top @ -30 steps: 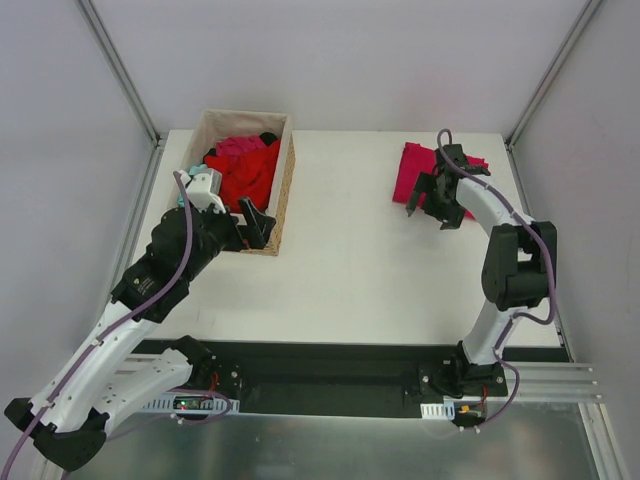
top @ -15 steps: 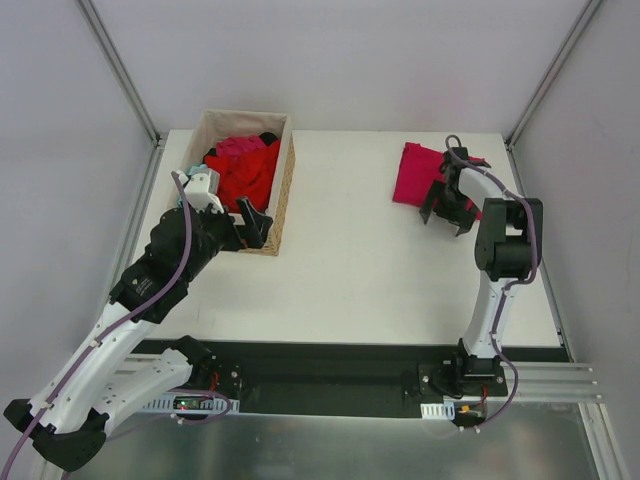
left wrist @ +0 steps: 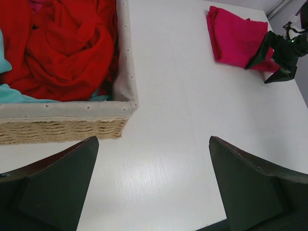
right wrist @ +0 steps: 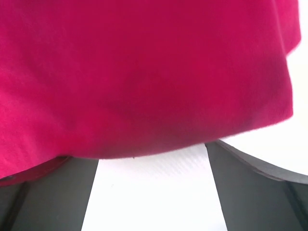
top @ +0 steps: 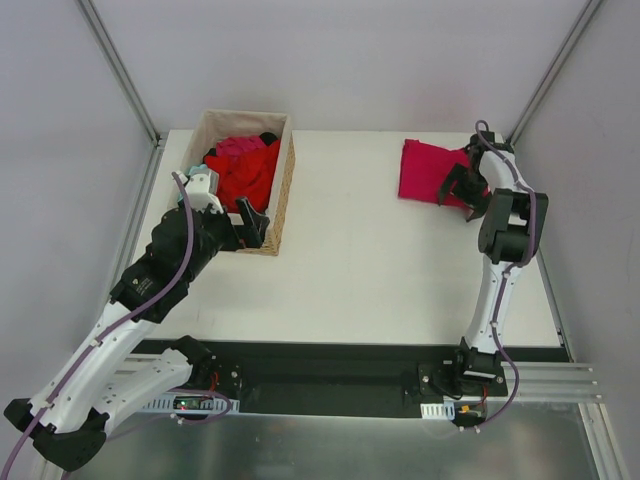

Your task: Fold and stack the t-shirts

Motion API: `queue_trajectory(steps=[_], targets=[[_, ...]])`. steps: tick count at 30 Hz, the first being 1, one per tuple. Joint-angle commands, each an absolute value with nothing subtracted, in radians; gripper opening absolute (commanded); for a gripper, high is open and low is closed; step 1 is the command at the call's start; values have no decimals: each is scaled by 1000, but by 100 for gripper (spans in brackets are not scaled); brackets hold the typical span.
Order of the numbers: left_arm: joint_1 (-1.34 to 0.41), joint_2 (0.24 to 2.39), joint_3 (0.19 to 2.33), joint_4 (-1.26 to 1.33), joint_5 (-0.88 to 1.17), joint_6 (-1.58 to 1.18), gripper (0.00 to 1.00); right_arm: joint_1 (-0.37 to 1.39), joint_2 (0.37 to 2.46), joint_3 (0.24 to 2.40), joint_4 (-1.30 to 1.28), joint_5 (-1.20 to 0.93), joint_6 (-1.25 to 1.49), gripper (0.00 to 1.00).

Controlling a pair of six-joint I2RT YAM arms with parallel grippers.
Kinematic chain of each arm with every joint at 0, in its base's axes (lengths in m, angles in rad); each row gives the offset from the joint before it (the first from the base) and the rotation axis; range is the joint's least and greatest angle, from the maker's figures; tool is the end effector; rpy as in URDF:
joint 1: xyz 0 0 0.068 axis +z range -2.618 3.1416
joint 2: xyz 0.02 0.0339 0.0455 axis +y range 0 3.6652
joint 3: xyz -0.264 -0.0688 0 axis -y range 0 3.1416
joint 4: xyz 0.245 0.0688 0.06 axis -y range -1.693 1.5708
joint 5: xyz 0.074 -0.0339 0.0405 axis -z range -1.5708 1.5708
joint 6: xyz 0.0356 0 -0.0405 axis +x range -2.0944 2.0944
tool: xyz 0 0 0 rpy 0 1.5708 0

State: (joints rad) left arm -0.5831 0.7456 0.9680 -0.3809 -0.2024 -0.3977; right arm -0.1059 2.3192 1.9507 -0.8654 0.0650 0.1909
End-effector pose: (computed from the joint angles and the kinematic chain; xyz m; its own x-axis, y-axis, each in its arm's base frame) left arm 0.1369 -0.0817 0.3880 -0.2662 -0.2789 -0.9227 0.2935 0.8883 -0.3532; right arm 0.4830 -0.0537 0.1713 -0.8974 0.2858 -0.3362 0.3026 0.9531 0.0025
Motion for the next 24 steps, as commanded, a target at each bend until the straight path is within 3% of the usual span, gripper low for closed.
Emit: queue_trajectory(steps=[1, 17, 20, 24], targets=[[-586, 745, 1000, -380, -241, -361, 99, -156, 2419, 2071, -877, 35, 222, 96], [-577, 787, 999, -380, -247, -357, 99, -273, 2565, 2338, -819, -40, 331, 96], [-574, 785, 1000, -380, -238, -365, 99, -258, 2462, 2255, -781, -66, 319, 96], [-574, 790, 1000, -377, -221, -380, 99, -163, 2197, 1993, -680, -41, 276, 96]])
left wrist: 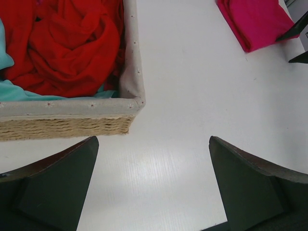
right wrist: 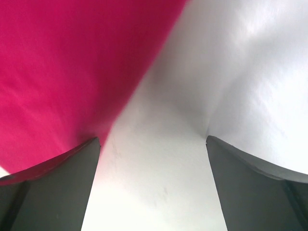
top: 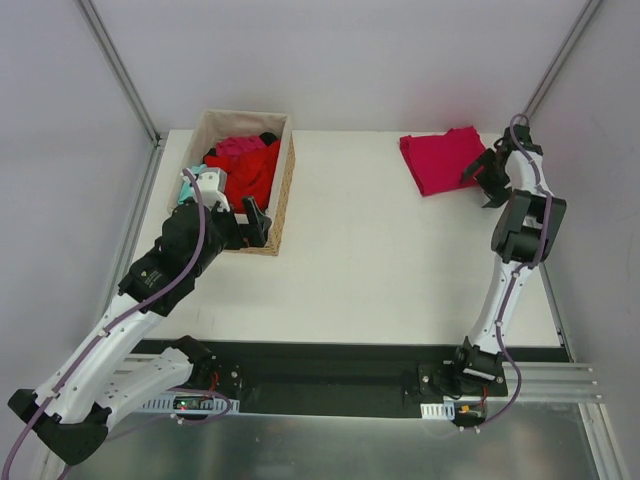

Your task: Fold and stack the t-shirts

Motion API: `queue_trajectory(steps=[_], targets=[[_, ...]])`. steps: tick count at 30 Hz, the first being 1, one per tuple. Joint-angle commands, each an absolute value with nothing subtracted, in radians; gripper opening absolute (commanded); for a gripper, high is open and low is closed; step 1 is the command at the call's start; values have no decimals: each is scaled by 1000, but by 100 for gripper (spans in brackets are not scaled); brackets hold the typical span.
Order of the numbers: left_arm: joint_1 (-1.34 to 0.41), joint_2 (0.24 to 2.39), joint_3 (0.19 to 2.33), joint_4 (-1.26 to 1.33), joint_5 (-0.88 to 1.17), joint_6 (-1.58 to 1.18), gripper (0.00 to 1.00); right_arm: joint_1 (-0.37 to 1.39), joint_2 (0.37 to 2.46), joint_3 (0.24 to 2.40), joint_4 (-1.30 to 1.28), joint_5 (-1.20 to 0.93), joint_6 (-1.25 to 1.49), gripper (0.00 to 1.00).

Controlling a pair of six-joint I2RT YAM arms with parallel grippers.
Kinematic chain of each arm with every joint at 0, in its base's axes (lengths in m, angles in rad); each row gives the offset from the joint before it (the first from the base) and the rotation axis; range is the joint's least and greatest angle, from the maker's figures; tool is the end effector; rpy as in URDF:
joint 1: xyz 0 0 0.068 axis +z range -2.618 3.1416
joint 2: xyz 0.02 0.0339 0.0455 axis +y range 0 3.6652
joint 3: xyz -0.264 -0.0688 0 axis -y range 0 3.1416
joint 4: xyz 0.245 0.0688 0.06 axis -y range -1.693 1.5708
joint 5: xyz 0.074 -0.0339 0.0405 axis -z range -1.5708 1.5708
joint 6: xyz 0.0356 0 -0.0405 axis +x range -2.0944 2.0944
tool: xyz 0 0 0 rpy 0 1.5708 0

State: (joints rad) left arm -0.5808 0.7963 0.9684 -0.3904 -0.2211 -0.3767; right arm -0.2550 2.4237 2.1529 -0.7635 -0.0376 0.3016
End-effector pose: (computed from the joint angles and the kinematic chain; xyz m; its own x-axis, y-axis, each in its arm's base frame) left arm 0.1486 -0.0882 0.3797 -0.2994 -0.2328 -0.9253 0.2648 0.9114 -0.3150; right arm 0.5103 -0.1316 0.1853 -0.7248 0.4957 -0.4785 0.4700 0.8636 0.1827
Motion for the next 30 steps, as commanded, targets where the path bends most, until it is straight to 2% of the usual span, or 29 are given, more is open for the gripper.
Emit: queue_trajectory(steps=[1, 4, 8, 14, 22, 30], targets=[[-572, 798, 1015, -377, -222, -379, 99, -144, 2098, 1967, -677, -40, 276, 96], [-558, 880, 1089, -373, -207, -367, 99, -59, 1912, 1835, -640, -69, 293, 96], [-551, 1082, 1210, -354, -71, -367, 99, 93, 1710, 1680, -568, -92, 314, 96], [-548, 1377, 1399, -350, -41, -319, 99, 268, 1492, 1525, -598, -61, 264, 96], [-508, 1560, 1413, -353, -139, -340, 99, 296, 1299, 1373, -637, -6, 200, 96], [-499, 1551, 1437, -377, -175, -336, 99, 296, 1261, 1348, -646, 11, 192, 96]])
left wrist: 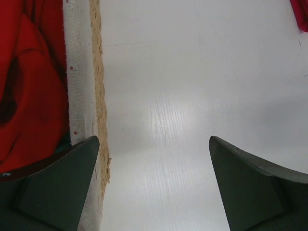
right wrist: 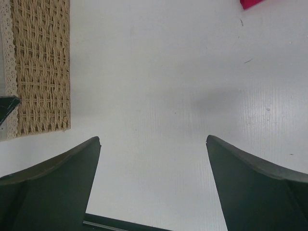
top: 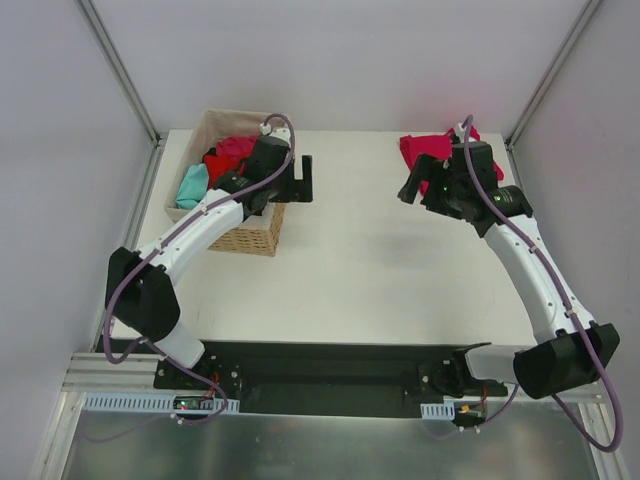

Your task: Fold and stack the t-shirts

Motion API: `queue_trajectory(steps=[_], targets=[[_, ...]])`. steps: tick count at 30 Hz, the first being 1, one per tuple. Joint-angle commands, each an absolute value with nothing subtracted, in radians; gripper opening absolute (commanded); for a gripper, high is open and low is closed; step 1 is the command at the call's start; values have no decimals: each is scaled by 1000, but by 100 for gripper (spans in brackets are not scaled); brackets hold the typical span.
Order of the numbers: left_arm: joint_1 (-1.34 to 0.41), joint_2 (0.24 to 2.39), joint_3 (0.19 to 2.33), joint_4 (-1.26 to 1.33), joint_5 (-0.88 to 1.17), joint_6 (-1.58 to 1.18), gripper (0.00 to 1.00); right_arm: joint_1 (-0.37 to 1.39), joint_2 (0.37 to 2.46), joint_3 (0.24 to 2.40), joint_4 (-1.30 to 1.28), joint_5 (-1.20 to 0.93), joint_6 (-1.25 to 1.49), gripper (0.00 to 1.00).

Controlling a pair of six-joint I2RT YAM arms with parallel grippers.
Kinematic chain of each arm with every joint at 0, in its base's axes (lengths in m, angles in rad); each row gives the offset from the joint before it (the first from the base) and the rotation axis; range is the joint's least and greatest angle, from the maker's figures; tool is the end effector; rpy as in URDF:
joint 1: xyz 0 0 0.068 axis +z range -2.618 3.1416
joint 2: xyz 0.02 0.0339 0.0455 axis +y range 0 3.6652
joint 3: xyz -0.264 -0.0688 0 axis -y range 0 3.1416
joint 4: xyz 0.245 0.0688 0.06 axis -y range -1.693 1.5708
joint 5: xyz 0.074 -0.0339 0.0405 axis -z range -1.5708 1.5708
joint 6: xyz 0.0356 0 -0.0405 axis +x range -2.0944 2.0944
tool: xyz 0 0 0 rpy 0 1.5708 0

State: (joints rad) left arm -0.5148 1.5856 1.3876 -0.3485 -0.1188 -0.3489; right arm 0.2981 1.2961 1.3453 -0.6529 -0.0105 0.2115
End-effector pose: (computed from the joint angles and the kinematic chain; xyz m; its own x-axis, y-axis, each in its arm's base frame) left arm 0.3236 -0.1782 0.3313 -0.5621 -0.0720 -0.8239 0.2220 0.9465 -0.2342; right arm 0.2679 0.0827 0.3774 -0.5940 0.0371 -0.8036 -0.1813 0.9671 0.1786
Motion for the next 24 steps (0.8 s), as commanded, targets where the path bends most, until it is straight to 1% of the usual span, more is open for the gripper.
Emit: queue_trajectory(steps=[1, 2, 6, 9, 14, 21, 22, 23, 24], targets=[[-499, 1527, 1440, -379, -175, -336, 99, 298, 1269, 1347, -644, 9, 193, 96], [-499, 1514, 1445, -383, -178, -333, 99, 298, 1273, 1347, -643, -21, 193, 96], [-499, 1463, 1463, -414, -190, -315, 99, 302, 1285, 1342, -634, -32, 204, 96], [-495, 1463, 1462, -439, -215, -307, 99, 305, 1293, 1344, -632, -37, 207, 96], [-486, 1514, 1427, -443, -209, -321, 99, 311, 1293, 1333, -632, -26, 207, 96], [-482, 1643, 1420, -437, -221, -348, 99, 311, 1293, 1325, -638, -15, 199, 96], [-474, 1654, 1420, -436, -219, -351, 98, 311, 1298, 1324, -637, -14, 199, 96], [-468, 1666, 1425, -436, -216, -353, 94, 311, 1299, 1324, -637, -14, 198, 96], [-462, 1684, 1425, -436, -213, -354, 78, 311, 1301, 1324, -637, -12, 198, 96]])
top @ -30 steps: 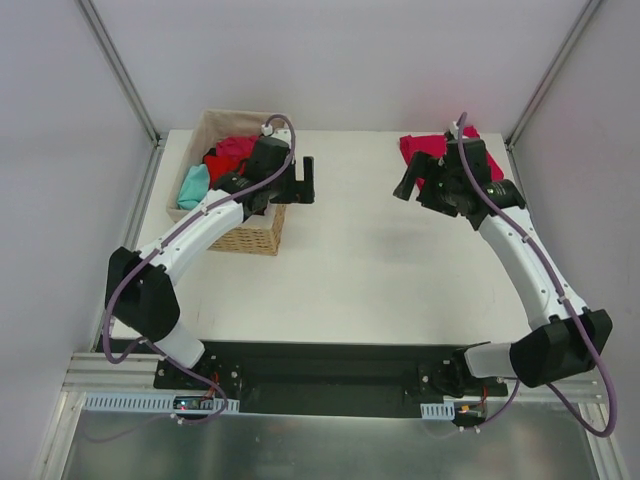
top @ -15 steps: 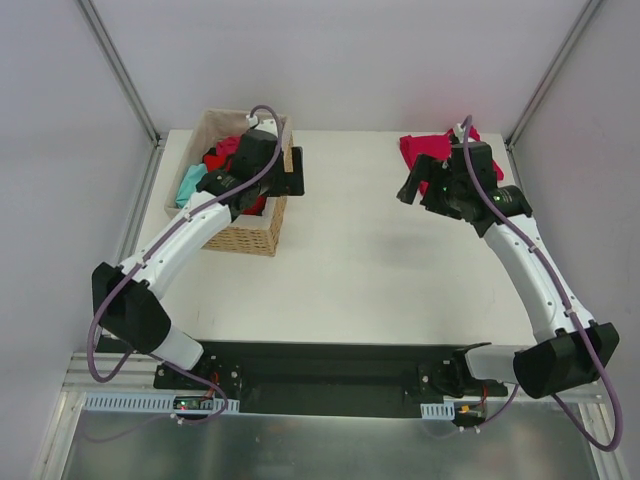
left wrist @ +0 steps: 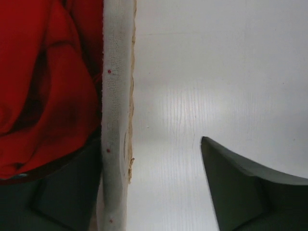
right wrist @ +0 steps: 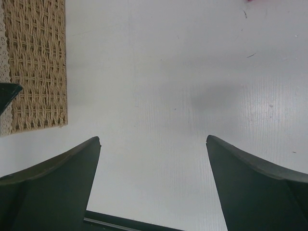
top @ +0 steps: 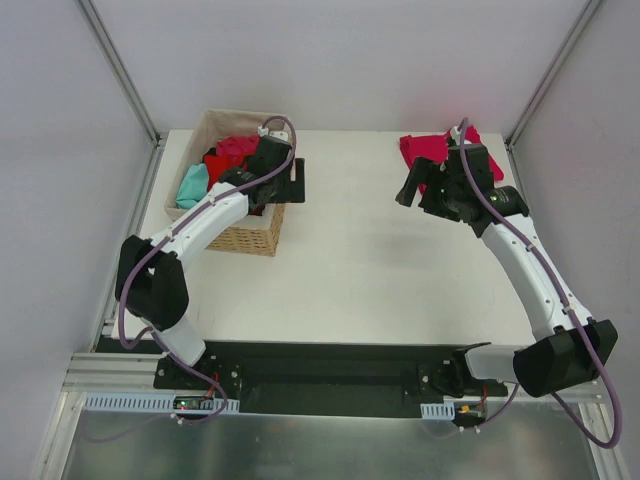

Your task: Fold and stack the t-shirts

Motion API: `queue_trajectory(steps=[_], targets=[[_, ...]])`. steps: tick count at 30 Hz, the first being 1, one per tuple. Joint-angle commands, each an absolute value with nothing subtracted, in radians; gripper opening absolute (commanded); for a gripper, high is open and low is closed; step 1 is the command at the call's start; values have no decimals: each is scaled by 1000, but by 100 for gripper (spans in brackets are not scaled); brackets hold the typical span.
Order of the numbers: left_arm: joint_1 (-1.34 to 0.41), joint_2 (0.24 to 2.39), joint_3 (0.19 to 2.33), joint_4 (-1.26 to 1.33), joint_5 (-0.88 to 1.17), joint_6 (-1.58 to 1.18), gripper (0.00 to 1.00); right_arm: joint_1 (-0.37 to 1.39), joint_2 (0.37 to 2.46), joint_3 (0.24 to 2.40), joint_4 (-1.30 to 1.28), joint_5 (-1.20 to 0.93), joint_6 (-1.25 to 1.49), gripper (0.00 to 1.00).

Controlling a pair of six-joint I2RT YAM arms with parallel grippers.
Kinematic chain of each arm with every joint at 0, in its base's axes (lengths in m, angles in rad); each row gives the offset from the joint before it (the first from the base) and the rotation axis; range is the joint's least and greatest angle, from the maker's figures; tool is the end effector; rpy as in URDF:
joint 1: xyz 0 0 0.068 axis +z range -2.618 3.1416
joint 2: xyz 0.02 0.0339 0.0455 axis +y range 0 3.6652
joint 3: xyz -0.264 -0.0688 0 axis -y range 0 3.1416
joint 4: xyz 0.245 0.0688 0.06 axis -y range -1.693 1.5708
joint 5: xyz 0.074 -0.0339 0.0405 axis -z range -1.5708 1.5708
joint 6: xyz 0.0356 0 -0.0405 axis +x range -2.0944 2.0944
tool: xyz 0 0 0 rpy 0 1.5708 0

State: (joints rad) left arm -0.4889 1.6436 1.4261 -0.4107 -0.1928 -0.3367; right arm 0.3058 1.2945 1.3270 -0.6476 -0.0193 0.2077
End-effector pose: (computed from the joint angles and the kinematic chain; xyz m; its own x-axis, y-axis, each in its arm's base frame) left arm 0.3383 -0.1722 0.3185 -0.5968 -0.0498 -0.8009 0.1345 0.9777 -0.1610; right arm 0.2672 0.0851 0.3722 -0.6036 0.0256 -0.7969 -0.1958 0.9641 0.1793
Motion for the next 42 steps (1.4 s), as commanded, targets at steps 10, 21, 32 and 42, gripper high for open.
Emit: queue_trajectory(steps=[10, 21, 32, 42], targets=[[-285, 1720, 1414, -446, -213, -331, 0, 313, 1319, 1316, -624, -15, 202, 96], [-104, 1810, 1483, -457, -236, -195, 0, 319, 1333, 1318, -617, -26, 210, 96], [-22, 1988, 1693, -479, -63, -75, 0, 344, 1344, 1307, -609, -22, 213, 96], [149, 2051, 1764, -482, 159, -54, 0, 370, 1367, 1312, -615, -28, 207, 96]])
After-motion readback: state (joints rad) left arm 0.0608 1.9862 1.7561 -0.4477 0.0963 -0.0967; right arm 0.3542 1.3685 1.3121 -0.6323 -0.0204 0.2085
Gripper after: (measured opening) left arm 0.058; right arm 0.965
